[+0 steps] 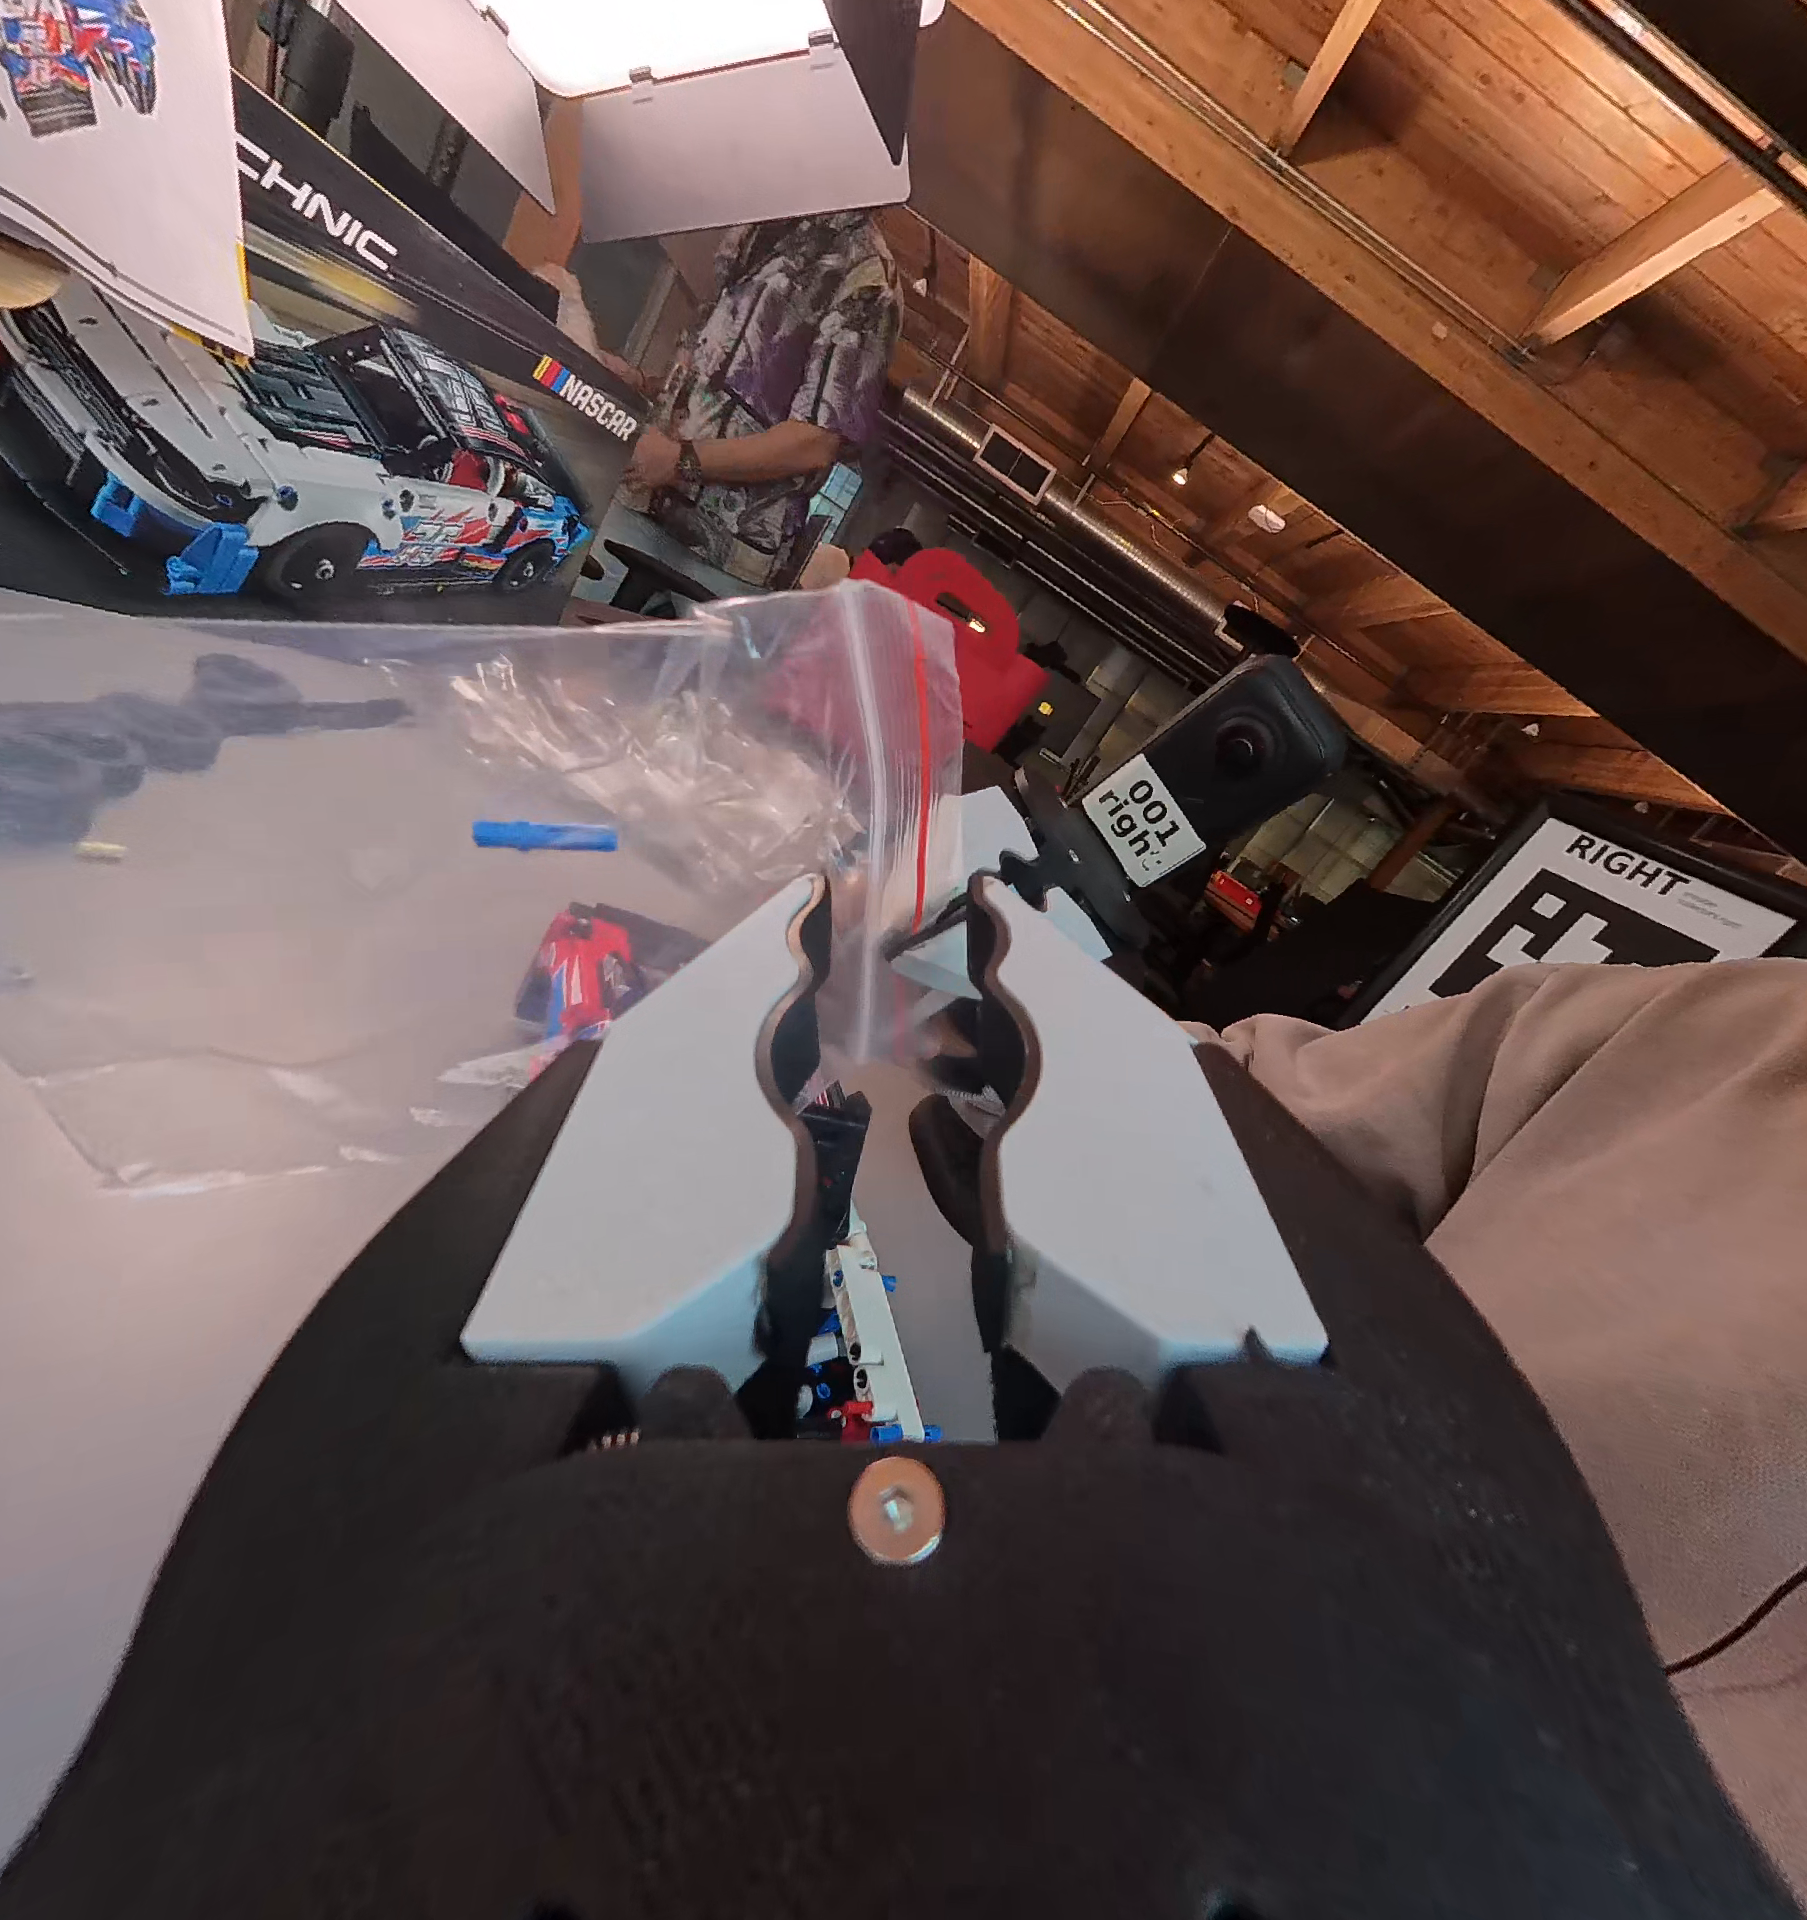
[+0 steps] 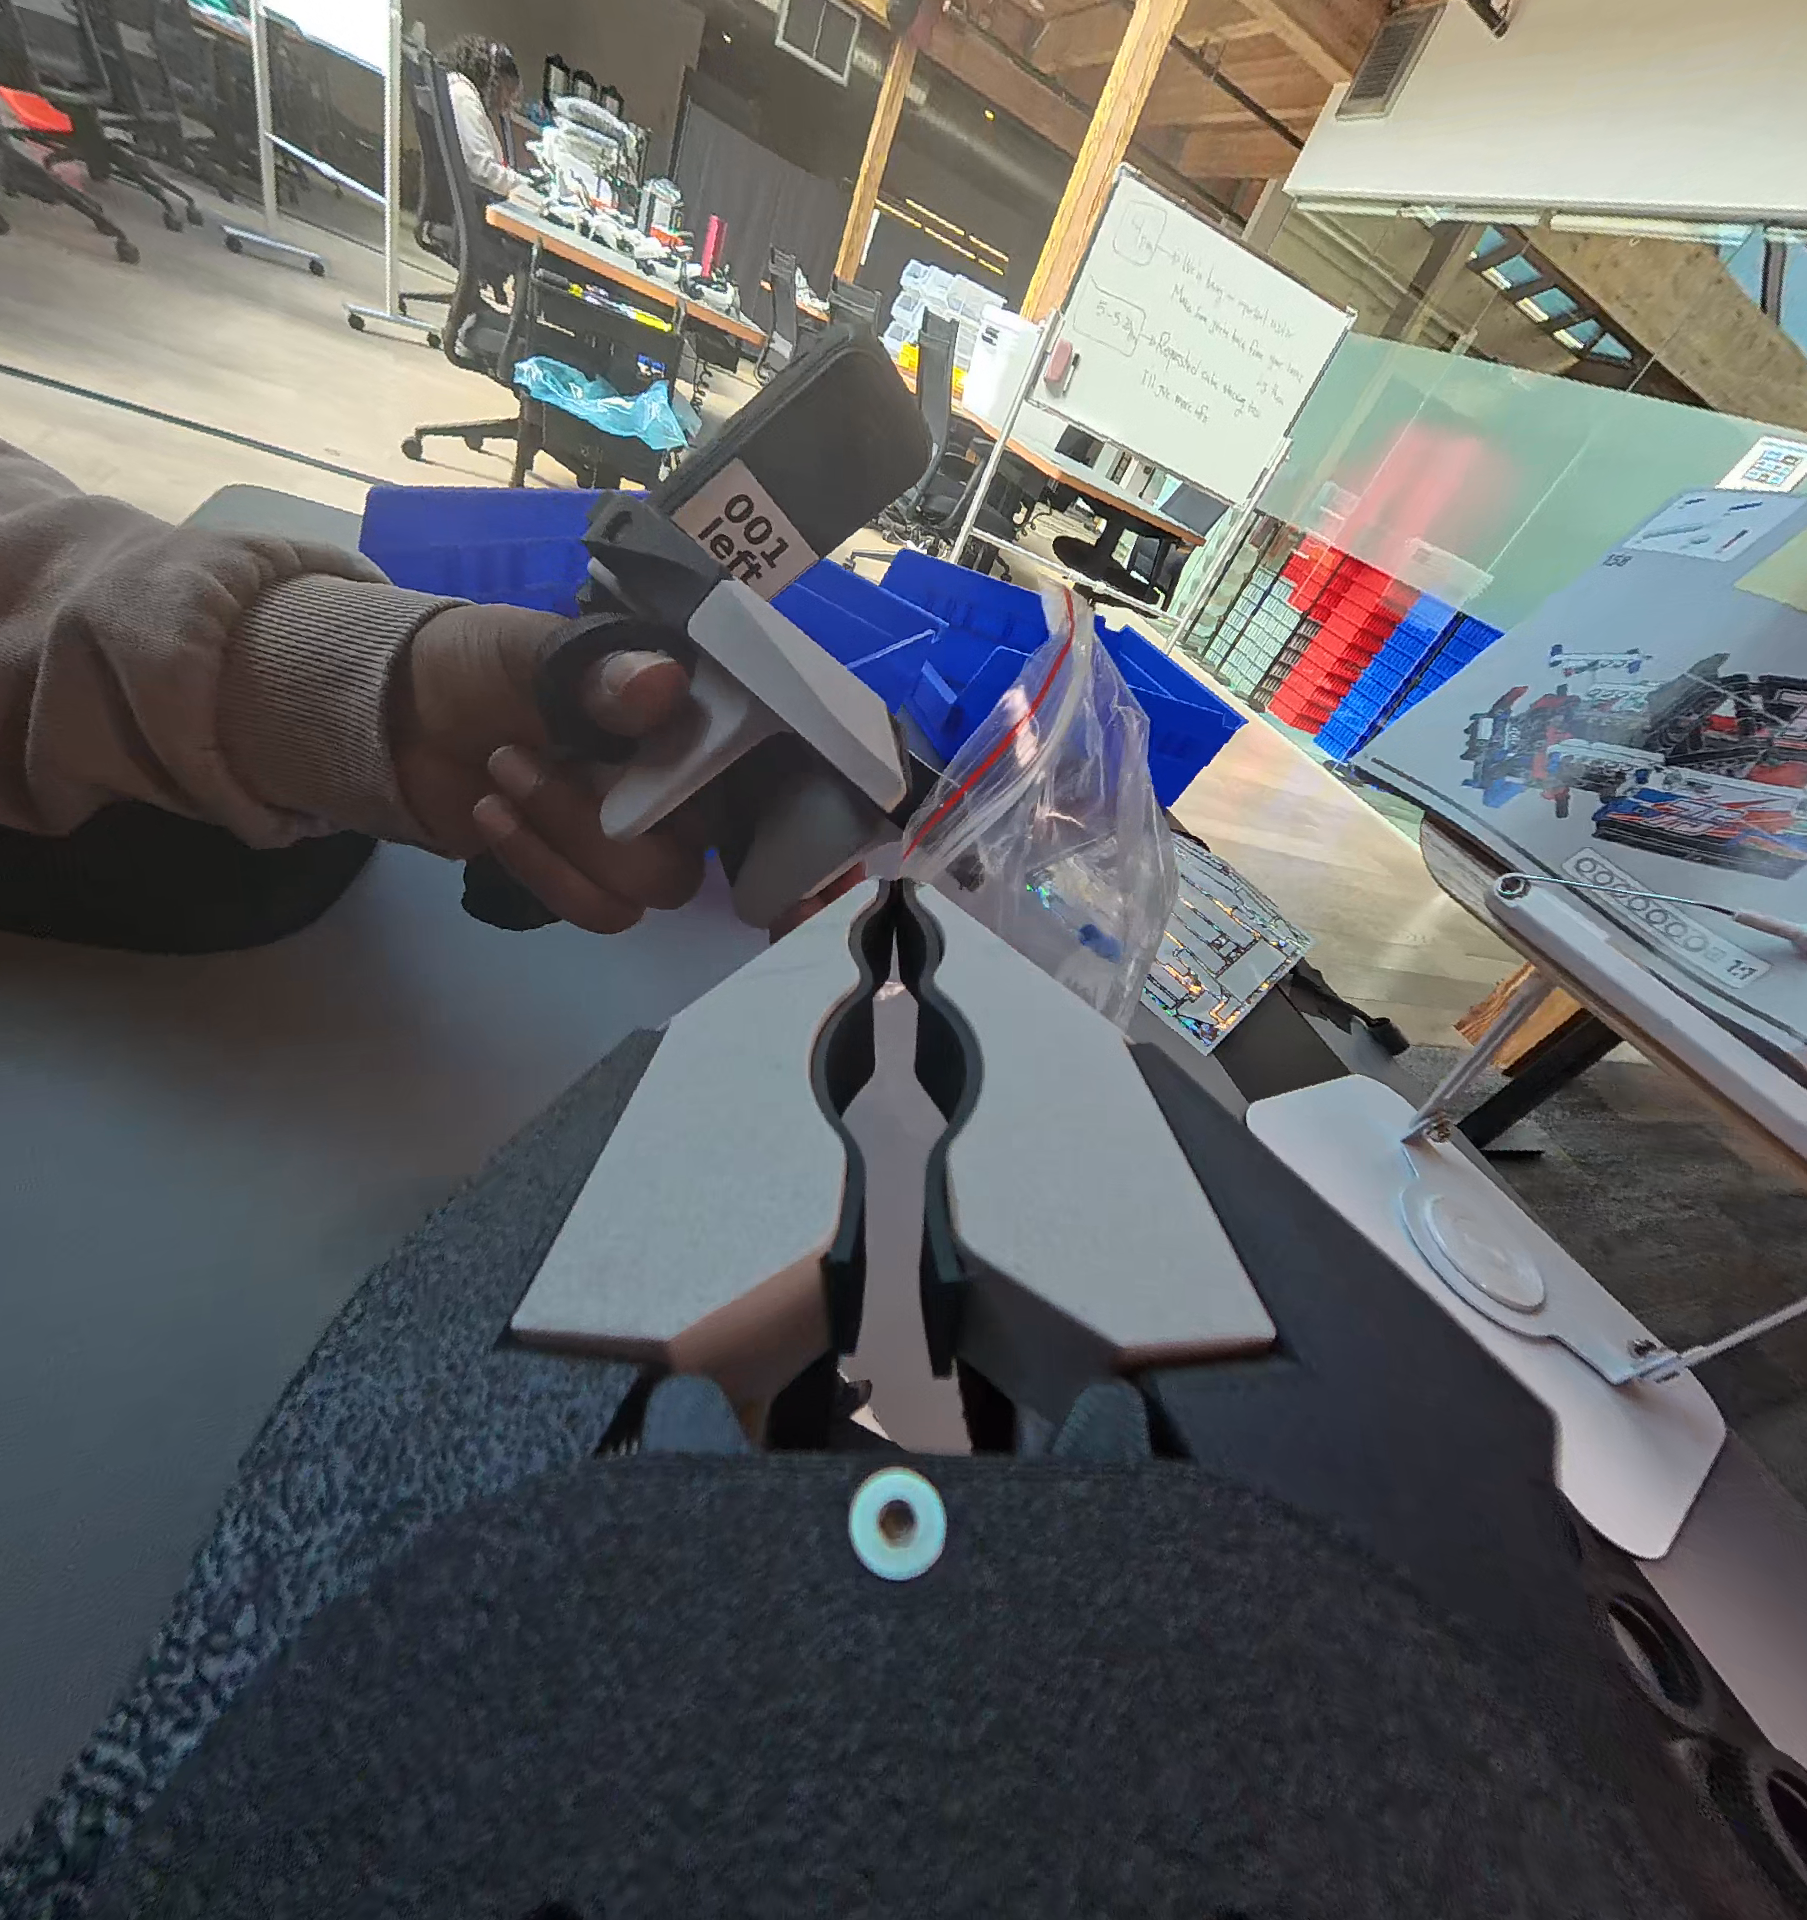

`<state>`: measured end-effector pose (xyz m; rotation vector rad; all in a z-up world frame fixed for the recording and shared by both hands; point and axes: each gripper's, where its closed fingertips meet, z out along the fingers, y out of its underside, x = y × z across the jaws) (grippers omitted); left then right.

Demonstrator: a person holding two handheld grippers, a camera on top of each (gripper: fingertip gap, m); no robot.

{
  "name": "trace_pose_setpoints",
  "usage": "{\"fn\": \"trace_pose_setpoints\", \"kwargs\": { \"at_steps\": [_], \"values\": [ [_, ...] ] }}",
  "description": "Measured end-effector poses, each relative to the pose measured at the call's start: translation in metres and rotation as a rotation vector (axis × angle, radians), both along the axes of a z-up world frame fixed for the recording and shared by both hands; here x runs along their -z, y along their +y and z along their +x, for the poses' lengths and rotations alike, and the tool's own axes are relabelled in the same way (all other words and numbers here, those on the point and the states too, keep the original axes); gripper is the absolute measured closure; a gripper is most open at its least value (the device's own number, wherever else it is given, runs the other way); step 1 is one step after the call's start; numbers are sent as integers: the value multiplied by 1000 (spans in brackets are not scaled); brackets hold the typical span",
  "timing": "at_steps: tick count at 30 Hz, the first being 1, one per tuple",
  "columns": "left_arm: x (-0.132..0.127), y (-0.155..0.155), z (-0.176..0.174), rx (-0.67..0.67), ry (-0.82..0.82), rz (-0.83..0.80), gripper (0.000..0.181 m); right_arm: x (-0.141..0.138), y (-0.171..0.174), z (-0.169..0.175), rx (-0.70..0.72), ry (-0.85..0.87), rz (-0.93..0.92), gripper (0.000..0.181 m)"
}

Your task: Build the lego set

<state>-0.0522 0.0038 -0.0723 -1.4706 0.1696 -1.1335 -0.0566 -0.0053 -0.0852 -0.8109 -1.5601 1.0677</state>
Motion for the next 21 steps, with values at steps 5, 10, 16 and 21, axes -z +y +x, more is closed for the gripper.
{"fn": "trace_pose_setpoints", "kwargs": {
  "at_steps": [5, 10, 16, 21],
  "values": [
    [1, 2, 2, 0, -8, 2, 173, 1, -3, -1, -9, 2, 7, 181],
    [-4, -3, 0, 22, -20, 25, 170, -5, 1, 3, -54, 7, -156, 181],
    [-5, -2, -2, 7, -21, 23, 179, -9, 2, 5, -64, 15, -181, 181],
    [-9, -4, 1, 4, -8, 43, 163, -10, 3, 4, -60, 11, -206, 181]
  ]
}}
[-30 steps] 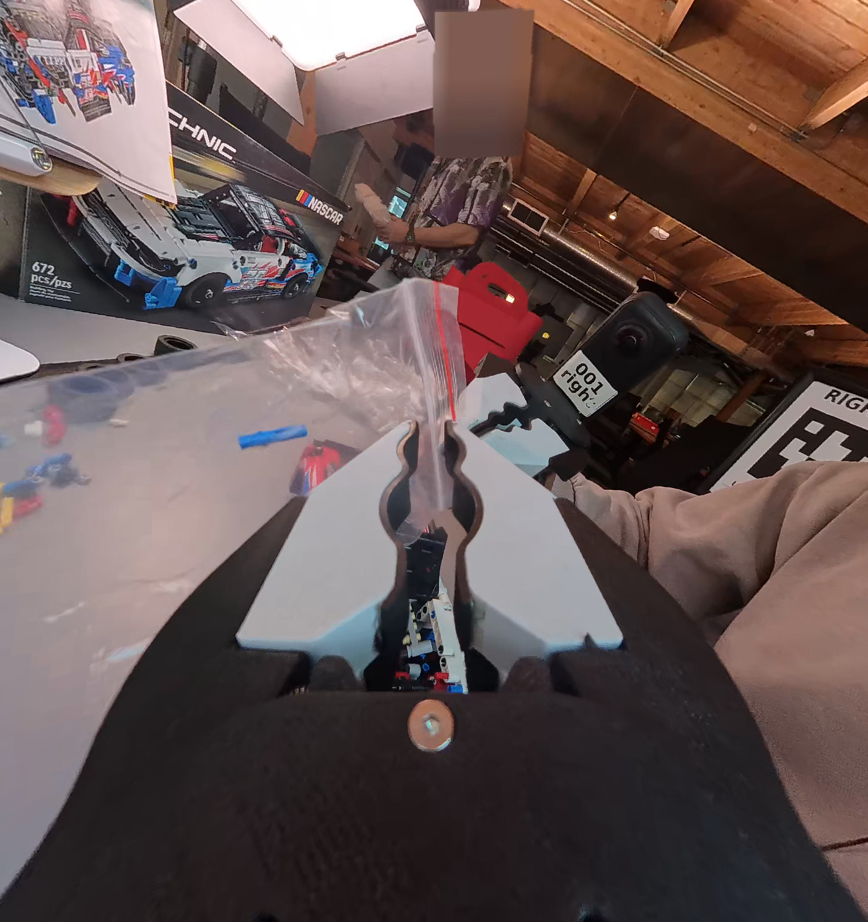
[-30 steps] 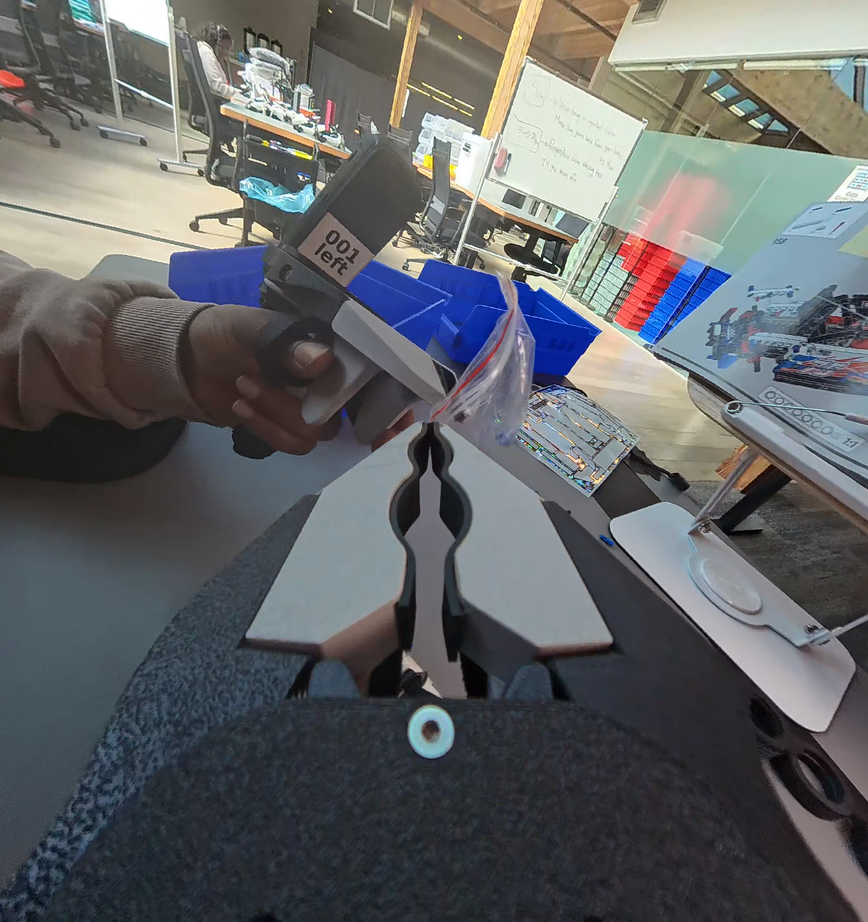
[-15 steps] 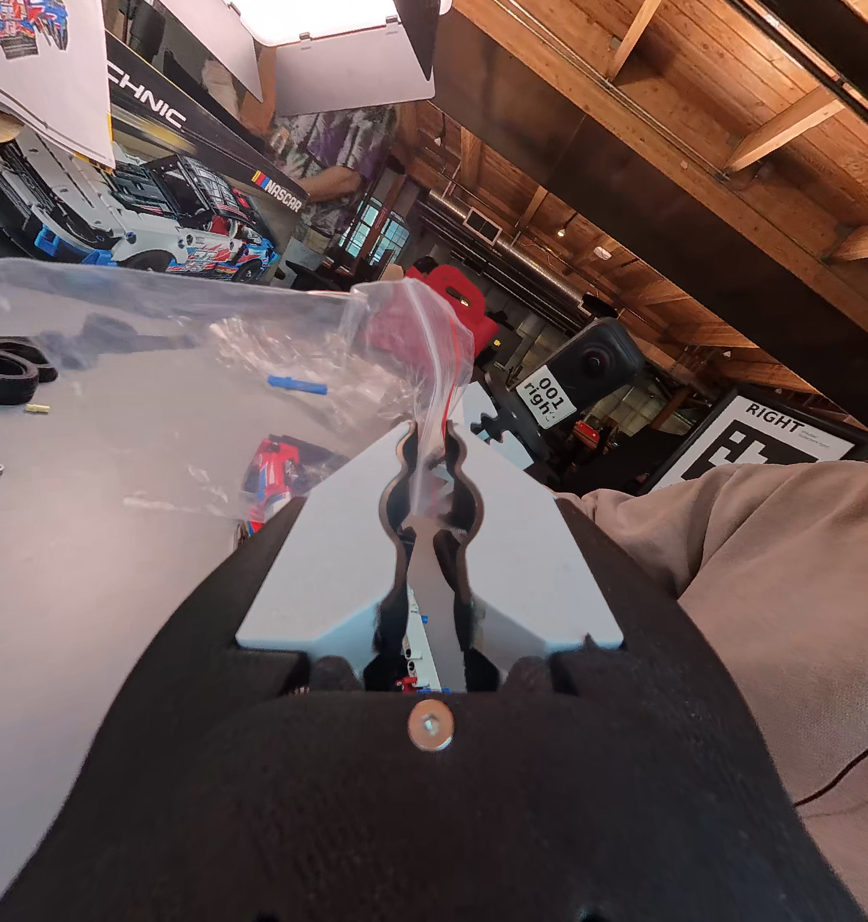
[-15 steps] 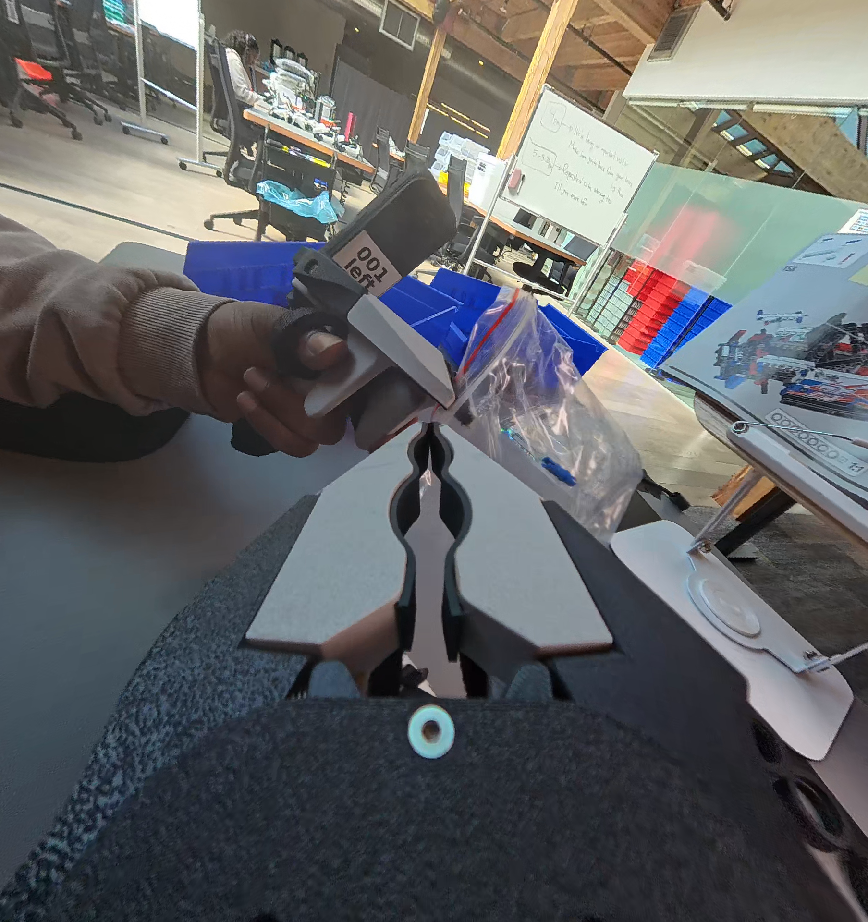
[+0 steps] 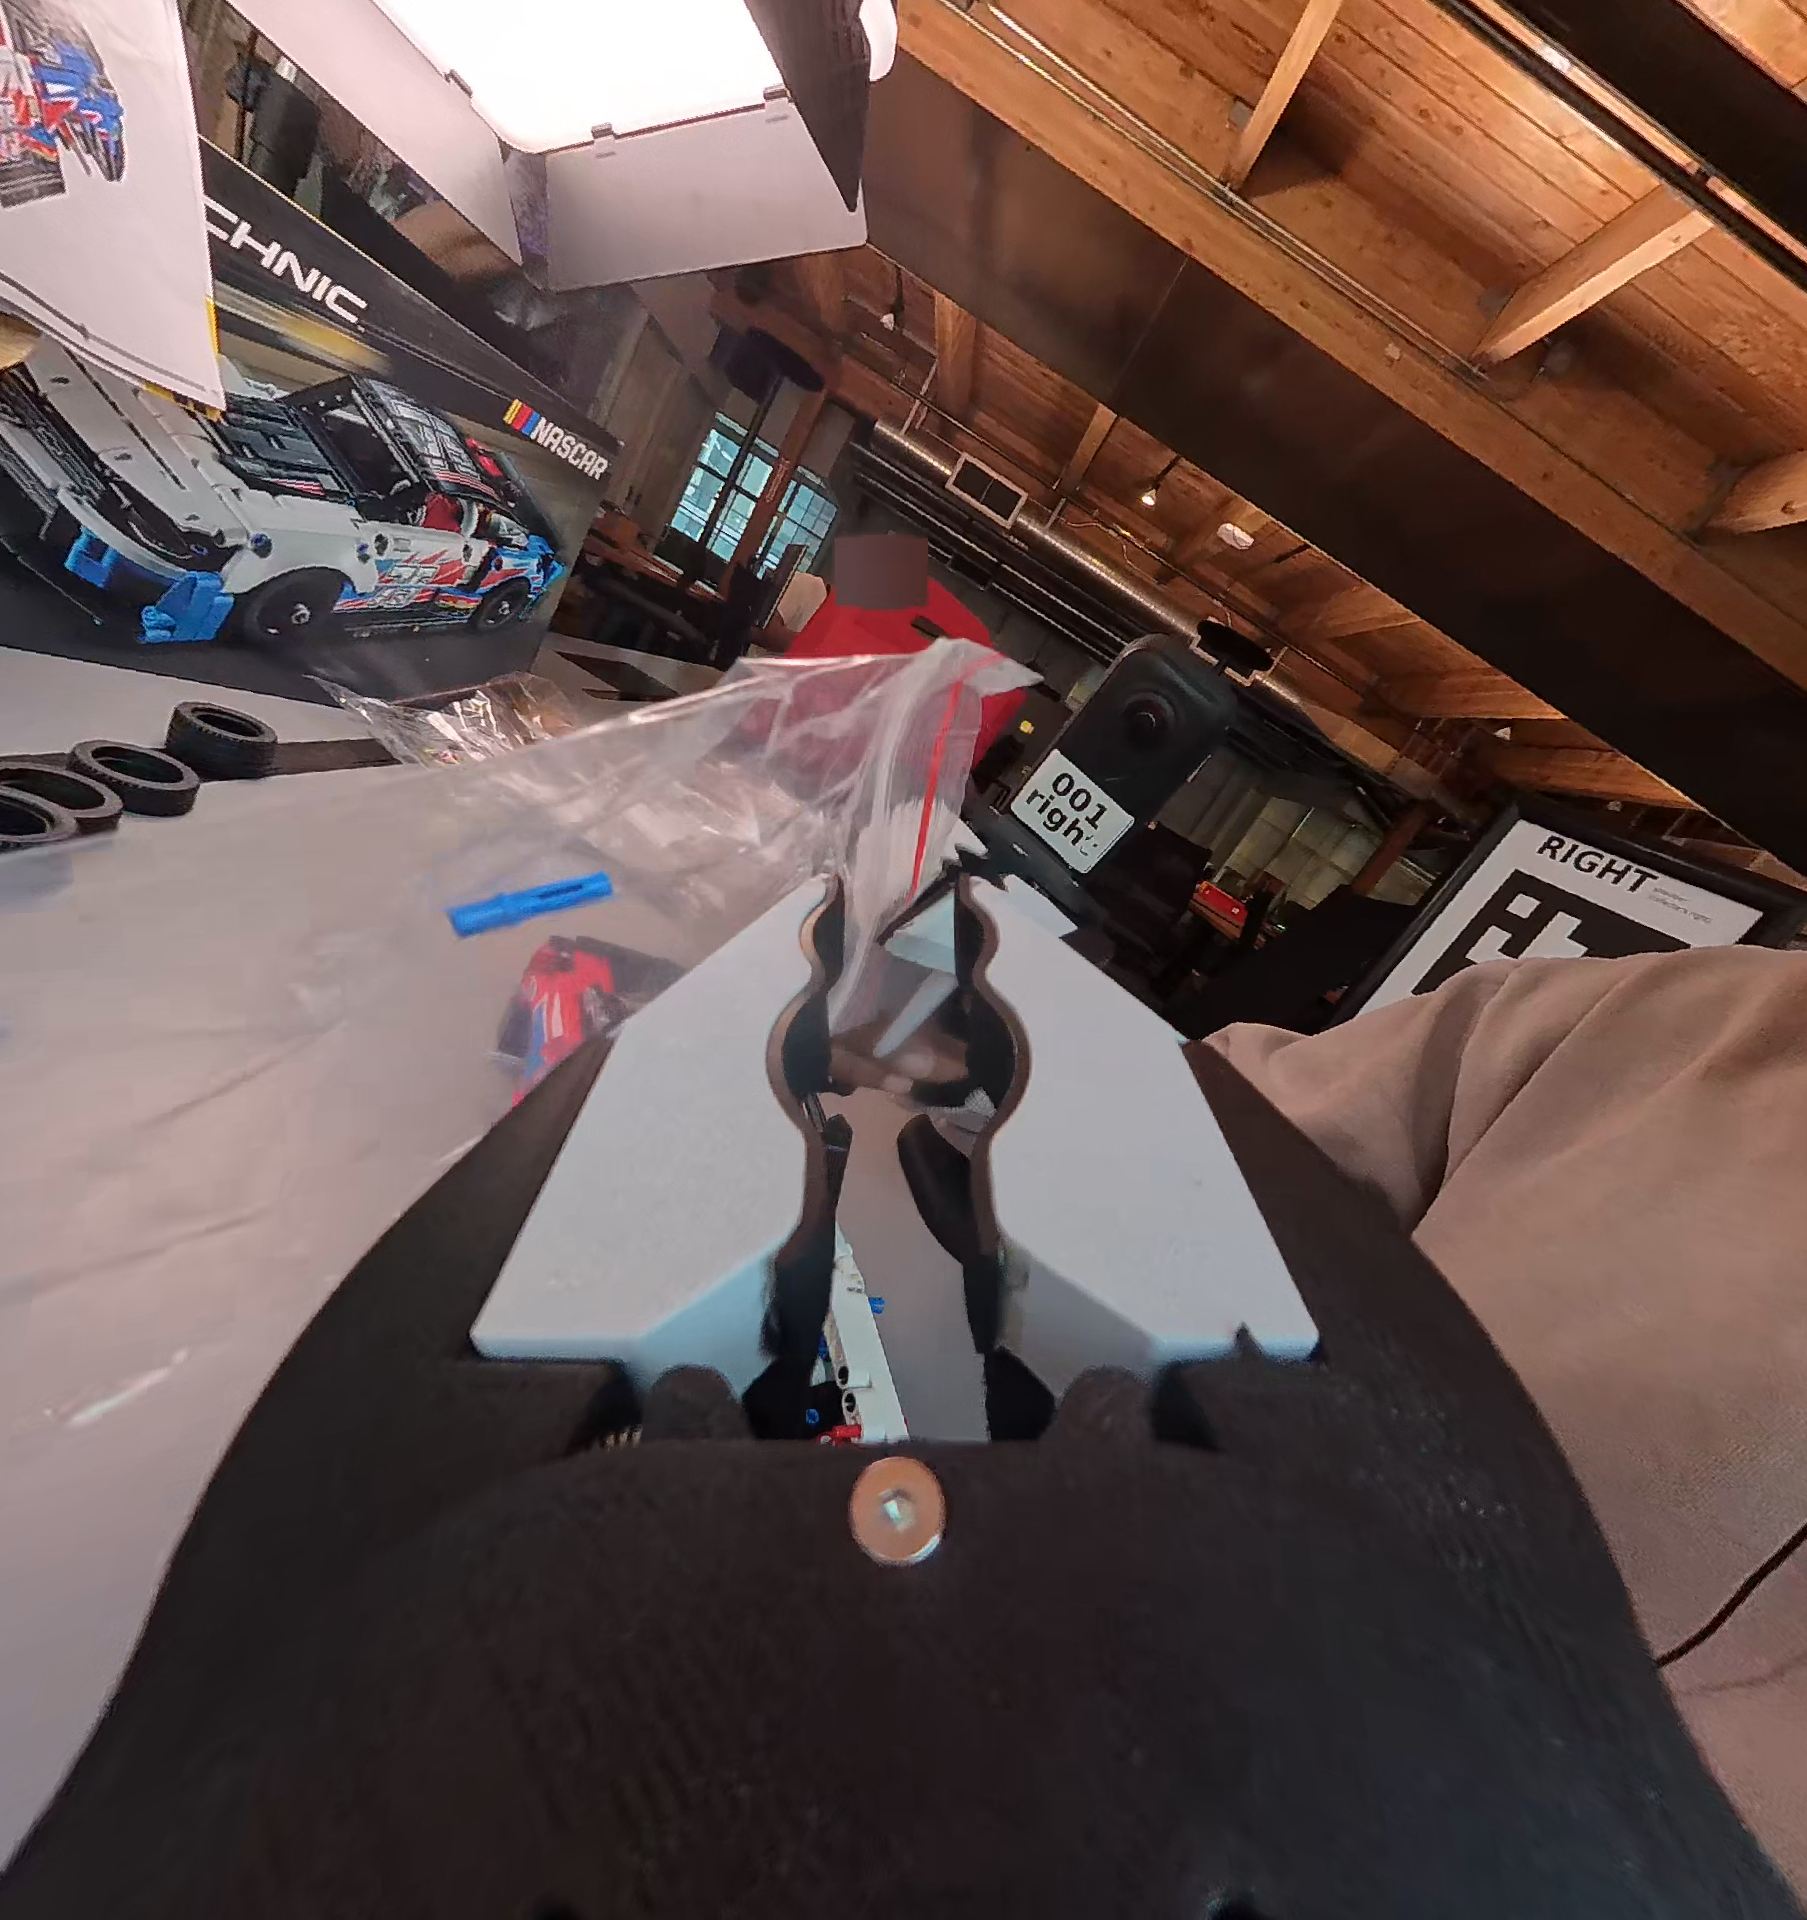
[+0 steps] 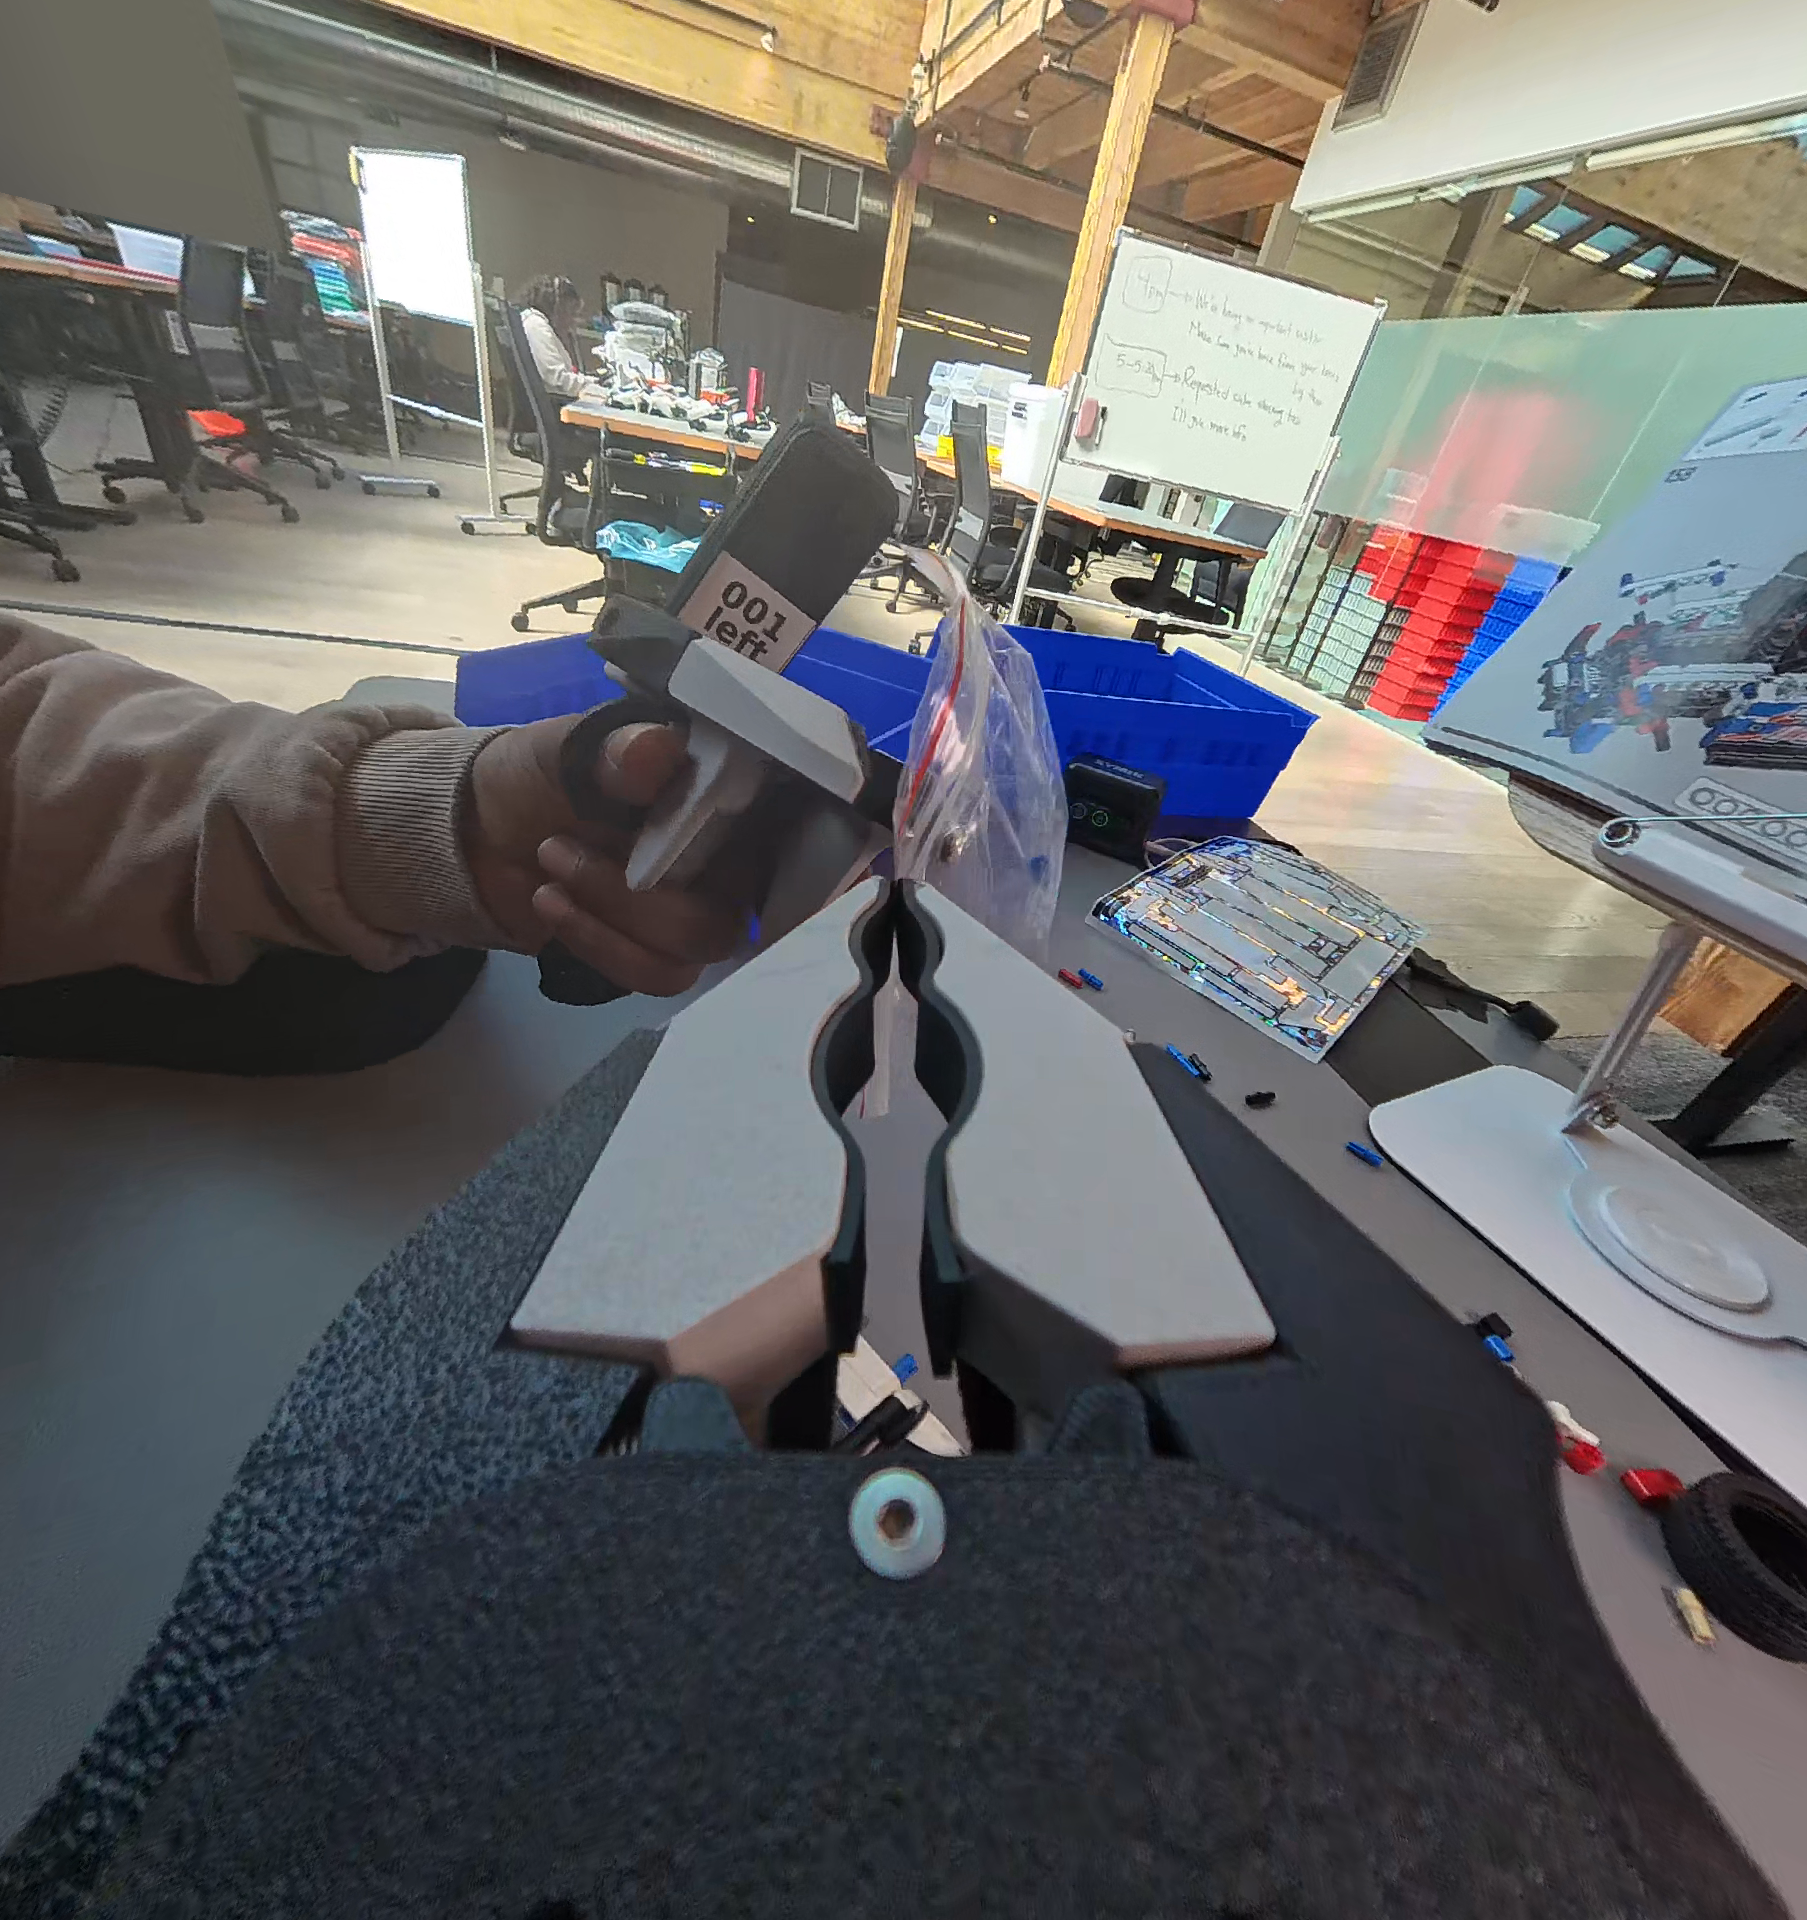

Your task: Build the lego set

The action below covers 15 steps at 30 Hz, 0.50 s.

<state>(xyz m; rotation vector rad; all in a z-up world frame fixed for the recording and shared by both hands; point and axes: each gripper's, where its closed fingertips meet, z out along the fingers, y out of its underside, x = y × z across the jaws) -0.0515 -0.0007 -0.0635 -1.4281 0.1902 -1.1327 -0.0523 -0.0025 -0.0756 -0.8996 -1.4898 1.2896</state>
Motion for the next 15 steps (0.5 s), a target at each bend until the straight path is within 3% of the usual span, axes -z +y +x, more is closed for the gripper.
{"fn": "trace_pose_setpoints", "kwargs": {
  "at_steps": [7, 15],
  "values": [
    [0, 0, 3, -19, 46, 10, 176, -1, -7, 0, -31, -2, -34, 181],
    [-2, -7, 7, 48, 49, 27, 181, -6, -13, 7, -197, -55, -316, 181]
  ]
}}
